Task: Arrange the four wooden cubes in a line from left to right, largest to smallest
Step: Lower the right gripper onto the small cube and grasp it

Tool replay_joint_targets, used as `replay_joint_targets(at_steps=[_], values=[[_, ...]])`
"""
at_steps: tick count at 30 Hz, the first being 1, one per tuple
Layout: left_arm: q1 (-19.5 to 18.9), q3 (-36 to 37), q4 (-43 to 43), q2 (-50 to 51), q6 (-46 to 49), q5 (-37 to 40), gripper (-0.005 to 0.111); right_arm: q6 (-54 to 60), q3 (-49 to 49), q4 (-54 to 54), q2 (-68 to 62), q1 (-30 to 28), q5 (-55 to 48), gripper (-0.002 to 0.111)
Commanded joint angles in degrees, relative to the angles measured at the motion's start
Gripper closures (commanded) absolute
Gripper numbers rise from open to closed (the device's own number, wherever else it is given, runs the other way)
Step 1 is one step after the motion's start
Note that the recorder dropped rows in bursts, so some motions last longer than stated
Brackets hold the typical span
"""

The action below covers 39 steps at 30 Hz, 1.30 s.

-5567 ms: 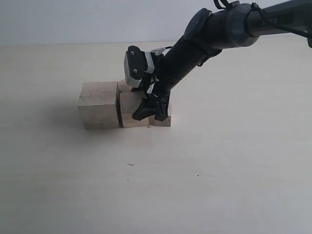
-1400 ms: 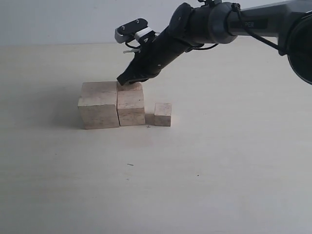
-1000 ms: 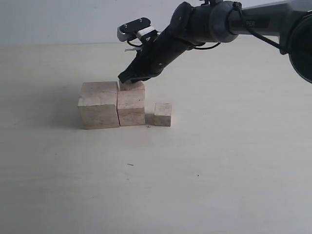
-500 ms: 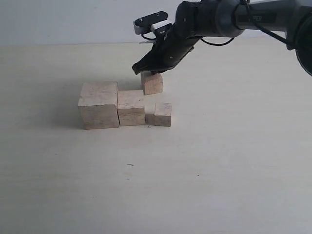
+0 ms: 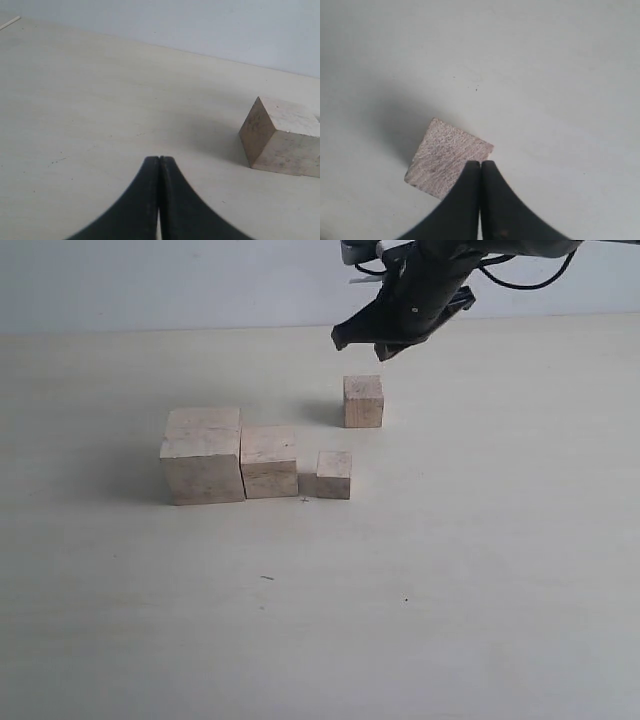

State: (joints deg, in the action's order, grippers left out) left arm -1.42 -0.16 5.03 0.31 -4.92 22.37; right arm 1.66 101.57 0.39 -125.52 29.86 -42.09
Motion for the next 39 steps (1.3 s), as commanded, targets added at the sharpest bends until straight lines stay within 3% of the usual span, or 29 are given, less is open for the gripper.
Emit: replay_joint_targets(at_steps=[1,3,8,11,32,35,39], values=[[0.3,0.2,0.0,-0.3,0.2,-0.7,0.107,-0.4,0.1,1.8,1.1,-0.5,-0.1,0.095],[0.3,0.2,0.0,-0.3,0.2,-0.7,0.107,-0.4,0.1,4.3,1.1,-0.5,-0.7,0.082],[0.3,0.2,0.0,-0.3,0.2,-0.7,0.107,-0.2,0.1,8.4,1.2,-0.5,-2.4,0.034],[0.3,0.2,0.0,-0.3,0.2,-0.7,0.107,-0.2,0.1,8.4,1.2,-0.5,-2.8,0.021],[0.3,0.2,0.0,-0.3,0.2,-0.7,0.107,-7.6,0.1,6.6,-6.2,-0.5,3.2,0.023],[0.3,0.2,0.0,-0.3,0.2,-0.7,0.107,-9.8,0.1,6.5,-6.3,-0.5,3.2,0.033],[0.3,0.2,0.0,-0.3,0.2,-0.7,0.107,-9.8,0.1,6.5,-6.3,-0.5,1.8,0.065]])
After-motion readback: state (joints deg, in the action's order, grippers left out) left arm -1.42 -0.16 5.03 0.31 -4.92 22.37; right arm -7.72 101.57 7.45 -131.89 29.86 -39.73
